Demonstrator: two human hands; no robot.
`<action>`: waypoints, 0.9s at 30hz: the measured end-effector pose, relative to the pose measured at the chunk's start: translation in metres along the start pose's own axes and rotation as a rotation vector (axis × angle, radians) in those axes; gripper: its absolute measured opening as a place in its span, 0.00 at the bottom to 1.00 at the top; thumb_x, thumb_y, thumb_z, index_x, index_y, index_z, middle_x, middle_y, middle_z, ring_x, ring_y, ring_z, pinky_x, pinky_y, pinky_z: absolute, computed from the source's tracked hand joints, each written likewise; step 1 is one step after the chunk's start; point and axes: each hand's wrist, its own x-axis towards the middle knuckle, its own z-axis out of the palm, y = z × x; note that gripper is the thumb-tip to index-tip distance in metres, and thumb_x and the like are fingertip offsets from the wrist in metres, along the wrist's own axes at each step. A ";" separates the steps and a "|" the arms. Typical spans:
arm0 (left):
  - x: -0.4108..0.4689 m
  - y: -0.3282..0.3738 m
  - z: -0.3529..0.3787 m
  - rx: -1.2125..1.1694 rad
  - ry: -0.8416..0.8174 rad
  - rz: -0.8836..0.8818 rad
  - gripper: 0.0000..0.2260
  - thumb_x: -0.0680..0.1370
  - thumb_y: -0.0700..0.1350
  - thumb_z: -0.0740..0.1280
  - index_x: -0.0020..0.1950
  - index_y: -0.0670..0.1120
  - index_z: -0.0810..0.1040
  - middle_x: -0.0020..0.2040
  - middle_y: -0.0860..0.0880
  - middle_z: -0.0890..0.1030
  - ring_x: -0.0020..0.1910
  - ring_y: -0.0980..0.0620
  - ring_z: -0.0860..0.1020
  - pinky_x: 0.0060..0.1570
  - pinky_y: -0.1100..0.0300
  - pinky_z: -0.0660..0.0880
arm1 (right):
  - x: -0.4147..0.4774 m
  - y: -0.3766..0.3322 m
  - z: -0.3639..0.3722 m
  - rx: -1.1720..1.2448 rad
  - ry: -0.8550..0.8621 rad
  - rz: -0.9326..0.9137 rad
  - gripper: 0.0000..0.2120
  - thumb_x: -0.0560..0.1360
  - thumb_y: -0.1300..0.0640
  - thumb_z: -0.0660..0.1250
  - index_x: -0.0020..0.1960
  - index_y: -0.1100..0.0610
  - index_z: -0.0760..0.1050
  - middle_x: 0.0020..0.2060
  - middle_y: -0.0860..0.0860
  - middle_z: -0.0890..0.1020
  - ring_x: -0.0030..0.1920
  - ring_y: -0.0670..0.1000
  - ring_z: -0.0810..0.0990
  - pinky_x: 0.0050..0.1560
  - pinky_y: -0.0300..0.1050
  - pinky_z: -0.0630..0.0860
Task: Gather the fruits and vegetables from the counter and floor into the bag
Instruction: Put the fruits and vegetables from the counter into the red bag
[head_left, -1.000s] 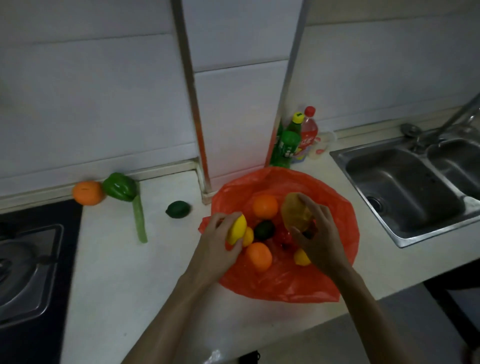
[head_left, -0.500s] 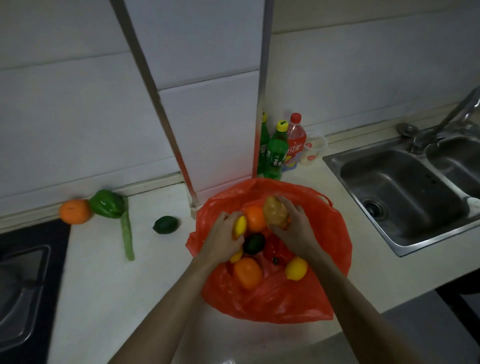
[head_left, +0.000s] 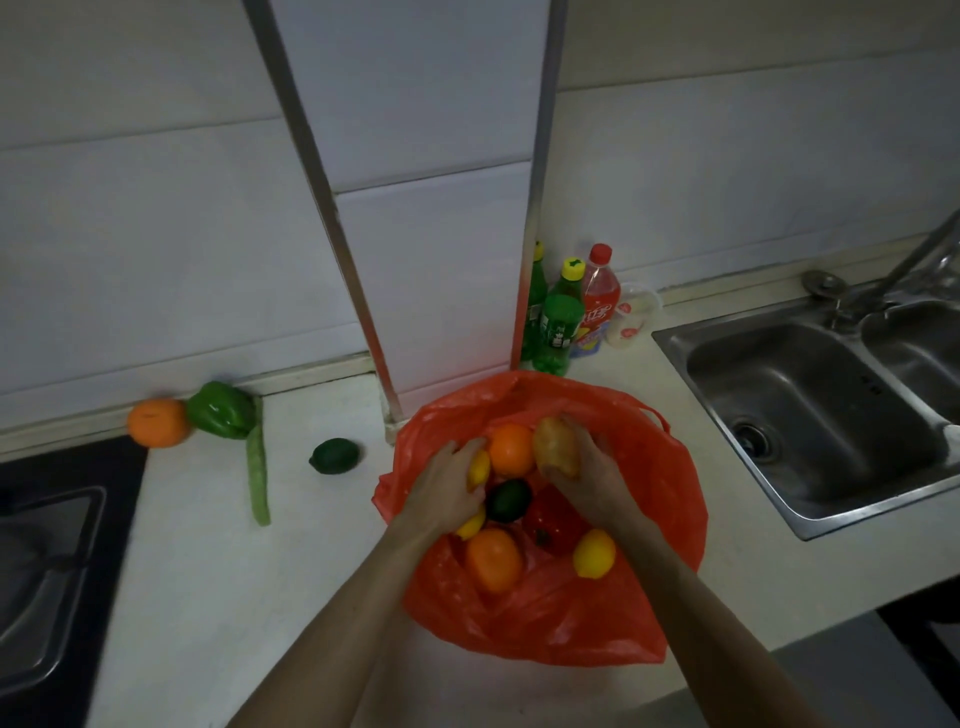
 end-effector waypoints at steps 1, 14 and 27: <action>-0.003 0.001 -0.004 0.001 0.022 0.007 0.28 0.74 0.46 0.65 0.73 0.51 0.63 0.62 0.45 0.73 0.61 0.45 0.72 0.56 0.50 0.74 | -0.001 0.000 -0.002 -0.020 -0.002 -0.007 0.35 0.75 0.51 0.69 0.76 0.50 0.55 0.67 0.61 0.70 0.63 0.63 0.73 0.58 0.51 0.72; -0.074 -0.029 -0.088 -0.039 0.333 0.022 0.20 0.76 0.48 0.67 0.67 0.52 0.68 0.53 0.52 0.73 0.51 0.52 0.74 0.49 0.53 0.76 | -0.038 -0.046 0.001 -0.326 0.091 -0.248 0.29 0.75 0.49 0.66 0.73 0.52 0.60 0.62 0.55 0.68 0.60 0.58 0.69 0.52 0.50 0.73; -0.158 -0.131 -0.162 0.029 0.356 -0.206 0.23 0.76 0.50 0.66 0.70 0.50 0.66 0.57 0.46 0.75 0.55 0.48 0.75 0.52 0.55 0.72 | -0.030 -0.190 0.077 -0.266 -0.100 -0.538 0.31 0.76 0.48 0.64 0.75 0.48 0.55 0.68 0.52 0.67 0.67 0.53 0.66 0.62 0.47 0.70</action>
